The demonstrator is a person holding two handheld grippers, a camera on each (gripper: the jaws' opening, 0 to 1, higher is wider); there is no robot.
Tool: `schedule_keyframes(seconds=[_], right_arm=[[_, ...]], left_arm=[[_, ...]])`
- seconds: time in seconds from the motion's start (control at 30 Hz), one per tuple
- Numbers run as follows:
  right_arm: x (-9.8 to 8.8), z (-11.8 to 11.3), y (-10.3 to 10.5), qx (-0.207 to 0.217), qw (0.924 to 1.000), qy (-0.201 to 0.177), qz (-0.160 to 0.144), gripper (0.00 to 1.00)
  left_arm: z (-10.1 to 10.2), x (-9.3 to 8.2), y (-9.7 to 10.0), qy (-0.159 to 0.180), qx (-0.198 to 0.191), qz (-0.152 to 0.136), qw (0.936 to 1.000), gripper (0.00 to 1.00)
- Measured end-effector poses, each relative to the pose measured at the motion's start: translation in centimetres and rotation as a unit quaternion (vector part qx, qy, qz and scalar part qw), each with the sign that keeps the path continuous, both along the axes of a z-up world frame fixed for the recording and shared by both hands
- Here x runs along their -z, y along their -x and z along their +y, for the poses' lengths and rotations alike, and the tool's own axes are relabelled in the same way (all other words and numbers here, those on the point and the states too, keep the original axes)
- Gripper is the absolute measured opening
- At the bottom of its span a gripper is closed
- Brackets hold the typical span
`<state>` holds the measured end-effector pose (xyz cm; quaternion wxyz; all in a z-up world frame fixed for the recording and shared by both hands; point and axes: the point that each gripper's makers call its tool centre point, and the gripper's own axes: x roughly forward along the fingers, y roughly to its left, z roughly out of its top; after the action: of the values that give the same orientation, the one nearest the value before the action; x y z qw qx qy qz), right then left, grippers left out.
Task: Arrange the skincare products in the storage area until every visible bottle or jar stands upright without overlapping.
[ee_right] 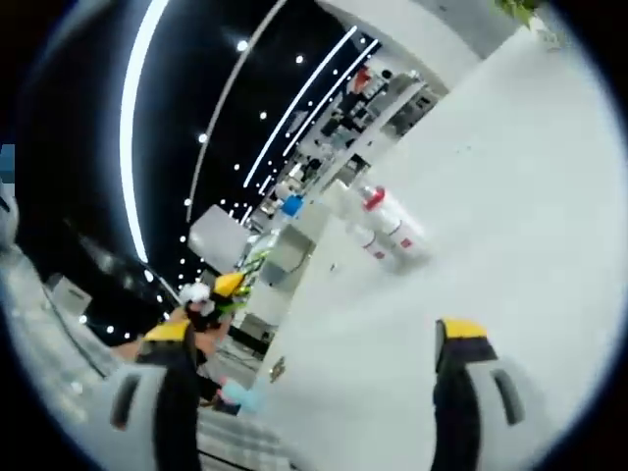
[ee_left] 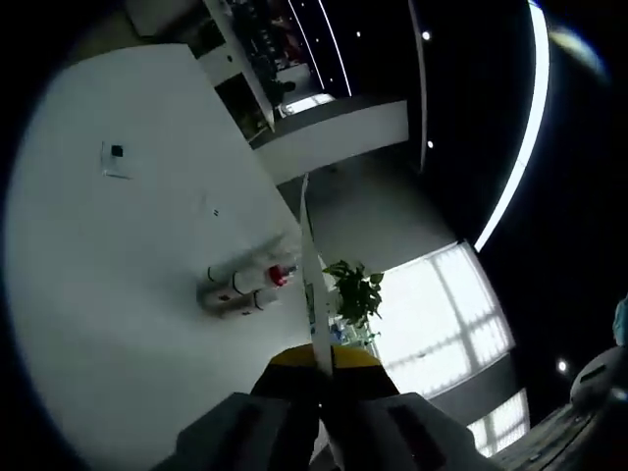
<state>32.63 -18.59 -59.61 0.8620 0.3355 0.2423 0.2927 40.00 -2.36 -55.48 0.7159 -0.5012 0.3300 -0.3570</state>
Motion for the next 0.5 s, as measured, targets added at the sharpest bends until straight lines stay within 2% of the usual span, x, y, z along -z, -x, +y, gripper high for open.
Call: schedule_keyframes(seconds=[0.3,0.37,0.5], right_arm=[[0.0,-1.3,0.4,0.001,0.999,0.044,-0.006,0.99],[0.2,-2.3,0.6,0.007,0.9964,0.084,-0.008,0.99],[0.7,-3.7,0.8,0.016,0.9904,0.137,-0.006,0.99]], left_arm=[[0.4,2.4,-2.2,-0.018,-0.019,0.025,0.9994,0.02],[0.7,3.2,-2.9,-0.023,-0.029,0.034,0.9987,0.02],[0.6,4.5,-3.9,-0.038,-0.035,0.043,0.9977,0.02]])
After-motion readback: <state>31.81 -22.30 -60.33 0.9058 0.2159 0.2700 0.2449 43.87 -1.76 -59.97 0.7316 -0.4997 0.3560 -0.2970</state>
